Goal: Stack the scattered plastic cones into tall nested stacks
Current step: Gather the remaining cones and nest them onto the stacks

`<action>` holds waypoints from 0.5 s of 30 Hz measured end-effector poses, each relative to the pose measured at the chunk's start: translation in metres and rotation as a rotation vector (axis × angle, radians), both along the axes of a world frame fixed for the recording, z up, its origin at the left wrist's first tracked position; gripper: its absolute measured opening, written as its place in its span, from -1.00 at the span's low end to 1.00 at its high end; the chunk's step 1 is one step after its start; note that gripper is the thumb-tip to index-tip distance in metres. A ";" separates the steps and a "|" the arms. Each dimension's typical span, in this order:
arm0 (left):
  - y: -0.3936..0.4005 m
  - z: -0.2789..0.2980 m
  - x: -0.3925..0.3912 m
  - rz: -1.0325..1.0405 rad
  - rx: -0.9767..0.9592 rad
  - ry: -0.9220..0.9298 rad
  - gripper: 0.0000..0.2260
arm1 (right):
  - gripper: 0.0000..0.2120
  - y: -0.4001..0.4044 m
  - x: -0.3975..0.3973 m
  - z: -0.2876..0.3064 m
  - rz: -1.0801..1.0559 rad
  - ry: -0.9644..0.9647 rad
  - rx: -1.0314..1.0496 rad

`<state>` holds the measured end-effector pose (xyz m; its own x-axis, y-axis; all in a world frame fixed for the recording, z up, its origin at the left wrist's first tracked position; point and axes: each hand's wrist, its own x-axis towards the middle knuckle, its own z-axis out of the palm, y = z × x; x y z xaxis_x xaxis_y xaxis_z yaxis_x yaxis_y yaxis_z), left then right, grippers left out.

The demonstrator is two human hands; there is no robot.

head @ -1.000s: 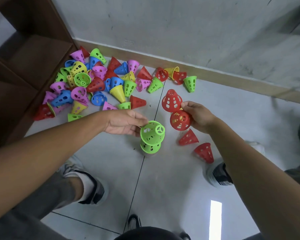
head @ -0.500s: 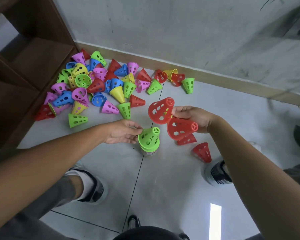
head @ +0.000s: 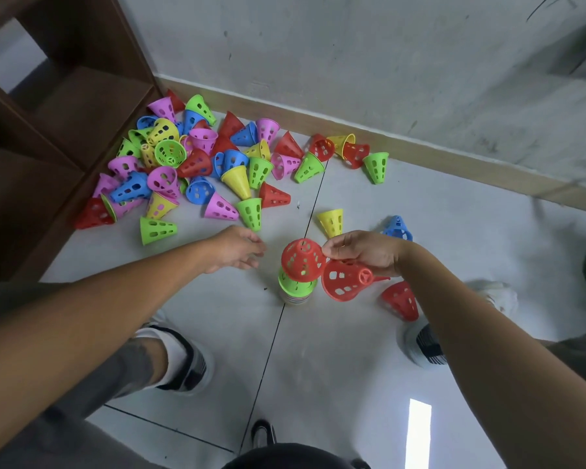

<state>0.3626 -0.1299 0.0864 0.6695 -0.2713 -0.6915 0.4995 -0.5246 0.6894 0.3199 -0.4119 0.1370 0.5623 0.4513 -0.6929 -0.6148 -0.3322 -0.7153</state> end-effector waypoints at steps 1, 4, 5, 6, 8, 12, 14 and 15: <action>0.003 -0.002 0.005 0.006 0.038 -0.055 -0.90 | -0.87 0.002 0.000 -0.003 0.011 0.005 -0.004; 0.015 -0.009 0.022 -0.017 0.165 -0.241 -0.92 | -0.87 0.008 -0.001 -0.011 0.061 0.004 -0.058; 0.021 -0.011 0.029 -0.055 0.225 -0.319 -0.91 | -0.86 0.008 -0.001 -0.015 0.075 -0.004 -0.097; 0.025 -0.012 0.036 -0.112 0.282 -0.395 -0.88 | -0.85 0.008 -0.001 -0.018 0.095 -0.020 -0.148; 0.031 -0.013 0.050 -0.241 0.378 -0.514 -0.82 | -0.85 0.006 -0.001 -0.025 0.131 -0.061 -0.244; 0.027 -0.009 0.076 -0.404 0.485 -0.565 -0.72 | -0.85 0.005 -0.001 -0.027 0.133 -0.094 -0.317; 0.021 -0.009 0.086 -0.498 0.525 -0.547 -0.66 | -0.87 0.001 0.000 -0.024 0.142 -0.114 -0.342; 0.018 -0.010 0.089 -0.531 0.549 -0.532 -0.62 | -0.86 -0.001 0.001 -0.022 0.136 -0.127 -0.355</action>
<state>0.4513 -0.1118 0.0765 0.8170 -0.3583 -0.4518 -0.2097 -0.9145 0.3461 0.3206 -0.4133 0.1146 0.6048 0.2730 -0.7481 -0.4623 -0.6445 -0.6090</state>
